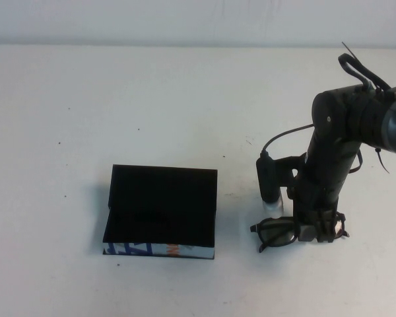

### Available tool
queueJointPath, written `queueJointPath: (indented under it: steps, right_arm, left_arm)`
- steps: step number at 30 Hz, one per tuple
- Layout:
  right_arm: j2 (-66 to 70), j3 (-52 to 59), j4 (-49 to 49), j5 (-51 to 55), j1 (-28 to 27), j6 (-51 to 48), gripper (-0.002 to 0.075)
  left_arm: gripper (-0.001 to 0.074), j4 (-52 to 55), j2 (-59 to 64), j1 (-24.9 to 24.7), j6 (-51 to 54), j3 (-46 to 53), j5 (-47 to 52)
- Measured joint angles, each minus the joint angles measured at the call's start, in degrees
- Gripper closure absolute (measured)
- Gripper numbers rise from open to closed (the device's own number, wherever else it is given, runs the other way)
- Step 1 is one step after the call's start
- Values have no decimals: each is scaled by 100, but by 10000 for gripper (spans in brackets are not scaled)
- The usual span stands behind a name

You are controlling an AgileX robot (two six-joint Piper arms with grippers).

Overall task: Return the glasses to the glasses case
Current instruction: Pick up the glasses from the table, then place the glasses in the glasses case

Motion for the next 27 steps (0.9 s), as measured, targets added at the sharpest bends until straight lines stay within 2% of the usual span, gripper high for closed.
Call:
queueJointPath:
  steps: [6,10,13,18,27]
  right_arm:
    - [0,-14,-27,86,0,0,530]
    - [0,-13,-30,152,0,0,645]
    - [0,-13,-30,280,0,71,652]
    - [-207,-13,61,591,137,791,652]
    - [-762,-575,253,791,1289,2085,652]
  left_arm:
    - [736,0,0,0,0,0,0]
    - [736,0,0,0,0,0,0]
    - [736,0,0,0,0,0,0]
    - [736,0,0,0,0,0,0]
    - [736,0,0,0,0,0,0]
